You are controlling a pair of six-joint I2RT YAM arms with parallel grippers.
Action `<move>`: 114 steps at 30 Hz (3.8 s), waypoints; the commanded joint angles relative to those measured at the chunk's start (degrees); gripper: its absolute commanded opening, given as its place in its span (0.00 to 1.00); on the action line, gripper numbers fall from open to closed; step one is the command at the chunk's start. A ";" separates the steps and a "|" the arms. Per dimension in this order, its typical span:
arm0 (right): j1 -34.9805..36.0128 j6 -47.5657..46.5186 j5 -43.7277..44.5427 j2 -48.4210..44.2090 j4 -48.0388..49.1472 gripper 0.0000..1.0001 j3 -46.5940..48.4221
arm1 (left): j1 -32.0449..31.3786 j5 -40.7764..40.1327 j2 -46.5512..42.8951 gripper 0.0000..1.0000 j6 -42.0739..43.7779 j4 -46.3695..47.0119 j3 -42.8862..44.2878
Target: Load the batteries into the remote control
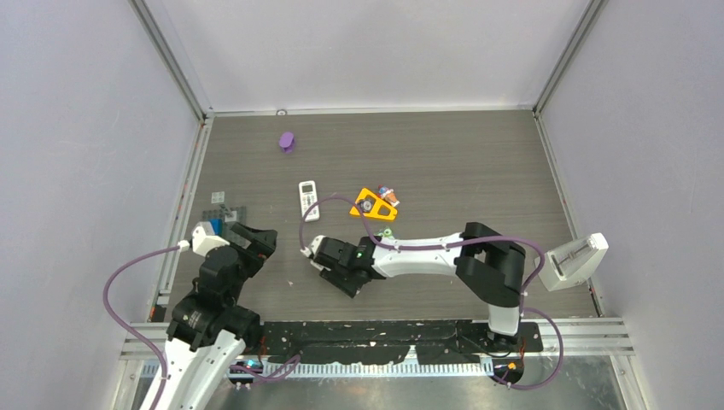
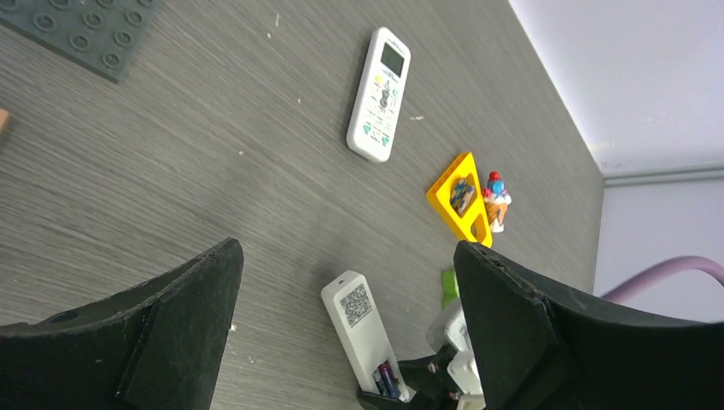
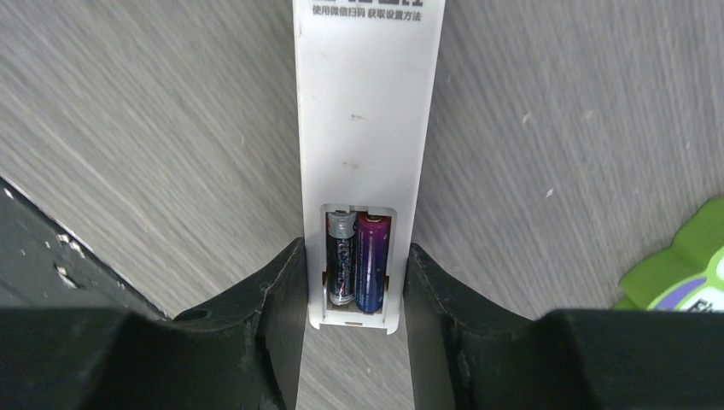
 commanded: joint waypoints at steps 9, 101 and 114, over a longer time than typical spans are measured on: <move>-1.59 2.59 0.44 3.68 -6.38 0.55 7.23 | 0.21 -5.59 -0.22 0.95 3.69 1.96 3.89; -20.34 6.42 -0.15 -31.88 -3.05 0.23 -22.20 | 0.34 42.87 26.81 0.92 12.60 43.93 -5.88; -2.11 4.83 -3.73 -23.70 -6.04 0.25 -11.56 | 0.33 27.03 22.08 0.86 8.64 28.58 -7.60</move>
